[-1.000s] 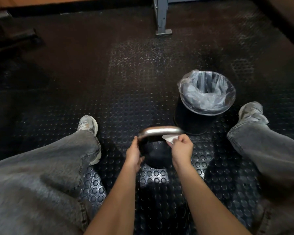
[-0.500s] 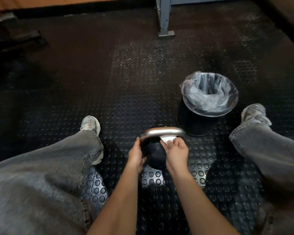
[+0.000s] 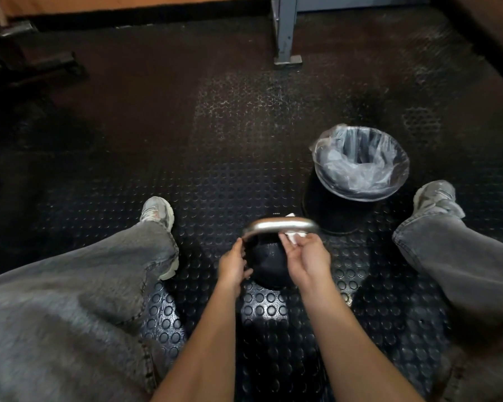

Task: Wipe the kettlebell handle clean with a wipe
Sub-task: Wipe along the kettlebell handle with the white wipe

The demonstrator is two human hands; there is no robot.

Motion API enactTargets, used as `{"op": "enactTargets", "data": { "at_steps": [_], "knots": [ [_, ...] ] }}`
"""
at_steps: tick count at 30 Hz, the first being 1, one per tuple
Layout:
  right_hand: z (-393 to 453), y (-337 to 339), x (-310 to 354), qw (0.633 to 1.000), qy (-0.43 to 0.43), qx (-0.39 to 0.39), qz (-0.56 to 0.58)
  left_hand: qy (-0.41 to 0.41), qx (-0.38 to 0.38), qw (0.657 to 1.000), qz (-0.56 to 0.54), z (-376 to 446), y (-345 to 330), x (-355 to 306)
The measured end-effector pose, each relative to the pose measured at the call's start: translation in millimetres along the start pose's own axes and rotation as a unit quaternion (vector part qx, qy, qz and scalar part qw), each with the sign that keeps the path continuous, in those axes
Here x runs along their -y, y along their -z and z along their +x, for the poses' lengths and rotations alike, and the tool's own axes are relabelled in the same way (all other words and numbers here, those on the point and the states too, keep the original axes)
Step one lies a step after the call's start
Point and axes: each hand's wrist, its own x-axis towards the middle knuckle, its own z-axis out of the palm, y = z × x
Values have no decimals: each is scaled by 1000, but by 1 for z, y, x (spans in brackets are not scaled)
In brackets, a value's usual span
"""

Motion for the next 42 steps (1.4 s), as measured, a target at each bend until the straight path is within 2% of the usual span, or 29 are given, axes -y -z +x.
{"op": "enactTargets", "data": {
  "at_steps": [2,5,7,9,13,16,19,21,23,25,27,28,29,30,31,32,36,39,40,42],
  "knots": [
    [-4,3,-10,990,33,44,-128,7,19,1000,5,-9,2,-1],
    [-1,13,-15,939,64,89,-327,23,137,990,18,-21,3,-3],
    [-4,11,-10,903,66,116,-409,31,215,976,-3,-26,-1,-5],
    [-5,9,-4,886,54,133,-441,31,241,969,-34,-30,-5,-7],
    [-5,13,8,860,48,165,-480,16,228,971,-75,-30,-8,-11],
    [-1,17,20,848,44,127,-513,33,194,978,-64,-30,-10,-15],
    [11,27,38,869,39,20,-493,78,125,984,-101,-33,-18,-12],
    [24,40,47,876,75,-84,-469,117,83,967,-213,-34,-30,-12],
    [35,50,50,863,99,-129,-477,122,46,939,-317,-36,-41,-14],
    [40,53,48,864,91,-109,-484,130,-1,912,-388,-40,-46,-18],
    [42,52,46,863,72,-75,-494,149,-16,863,-483,-33,-45,-23],
    [43,51,45,854,62,-60,-513,155,-36,864,-478,-31,-41,-21],
    [45,50,45,842,54,-47,-535,127,-105,900,-403,-36,-39,-29],
    [47,51,43,832,46,-36,-551,75,-99,928,-351,-48,-46,-36],
    [50,53,42,830,38,-29,-556,57,-93,937,-332,-49,-48,-30],
    [51,53,41,832,32,-21,-554,49,-57,933,-353,-51,-51,-29],
    [48,54,39,843,30,-3,-538,25,-22,926,-376,-55,-75,-30],
    [47,57,40,855,33,12,-518,48,-7,899,-436,-56,-86,-27],
    [48,59,40,858,33,15,-513,77,-3,883,-463,-61,-85,-29],
    [48,60,40,859,33,15,-510,76,38,881,-466,-59,-75,-25]
  ]
}}
